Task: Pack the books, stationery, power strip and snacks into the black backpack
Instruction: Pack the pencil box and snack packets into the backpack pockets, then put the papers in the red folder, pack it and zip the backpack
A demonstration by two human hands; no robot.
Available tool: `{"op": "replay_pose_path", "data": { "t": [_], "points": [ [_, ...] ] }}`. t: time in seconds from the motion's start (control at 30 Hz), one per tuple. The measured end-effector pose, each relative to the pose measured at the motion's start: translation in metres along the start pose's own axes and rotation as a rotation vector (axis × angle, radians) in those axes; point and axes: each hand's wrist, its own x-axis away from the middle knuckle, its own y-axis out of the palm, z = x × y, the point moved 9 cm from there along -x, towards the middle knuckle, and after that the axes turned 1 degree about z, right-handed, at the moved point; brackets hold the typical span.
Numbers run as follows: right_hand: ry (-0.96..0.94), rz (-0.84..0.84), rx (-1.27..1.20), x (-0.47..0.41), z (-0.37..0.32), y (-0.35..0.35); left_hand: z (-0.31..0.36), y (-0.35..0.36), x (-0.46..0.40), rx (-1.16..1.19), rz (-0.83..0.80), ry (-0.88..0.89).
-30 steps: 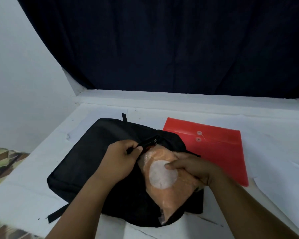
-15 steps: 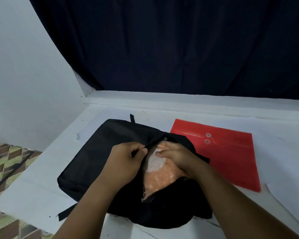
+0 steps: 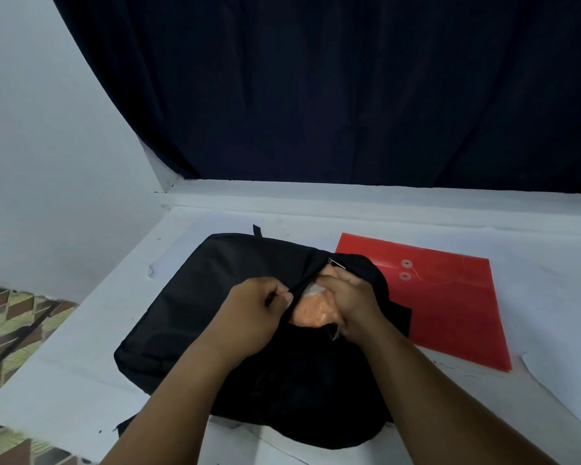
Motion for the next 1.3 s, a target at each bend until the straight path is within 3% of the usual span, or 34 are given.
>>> {"op": "replay_pose_path", "data": {
  "t": [0.1, 0.17, 0.27, 0.3, 0.43, 0.6, 0.8, 0.9, 1.03, 1.2, 1.3],
  "points": [
    [-0.083, -0.06, 0.03, 0.013, 0.009, 0.023, 0.003, 0.004, -0.001, 0.072, -0.04, -0.015],
    [-0.143, -0.265, 0.119, 0.031, 0.013, 0.051, 0.002, -0.003, -0.003, 0.151, 0.001, -0.03],
    [-0.03, -0.496, 0.197, 0.042, 0.022, 0.057, -0.005, -0.014, -0.003, 0.295, 0.083, -0.073],
    [-0.038, -0.491, 0.268, 0.041, 0.018, 0.047, -0.006, -0.015, -0.002, 0.317, 0.093, -0.078],
    [-0.226, -0.213, 0.51, 0.04, -0.01, -0.007, -0.006, -0.012, -0.001, 0.306, 0.089, -0.064],
    [-0.022, -0.468, 0.408, 0.065, 0.016, 0.019, -0.005, -0.003, -0.003, 0.261, 0.069, -0.04],
    [-0.024, -0.576, 0.422, 0.073, 0.024, 0.048, 0.008, -0.004, 0.002, 0.115, 0.062, 0.105],
    [-0.05, -0.418, 0.364, 0.066, 0.018, 0.024, 0.008, -0.001, 0.005, -0.158, 0.097, 0.204],
    [-0.054, -0.117, 0.457, 0.044, 0.023, -0.021, -0.021, 0.018, 0.007, -0.428, 0.083, 0.177],
    [0.061, -0.341, 0.477, 0.052, 0.041, 0.001, -0.029, 0.038, 0.015, -0.646, 0.109, 0.211],
    [0.049, -0.344, 0.449, 0.052, 0.044, -0.007, -0.03, 0.038, 0.015, -0.663, 0.142, 0.213]
  ]
}}
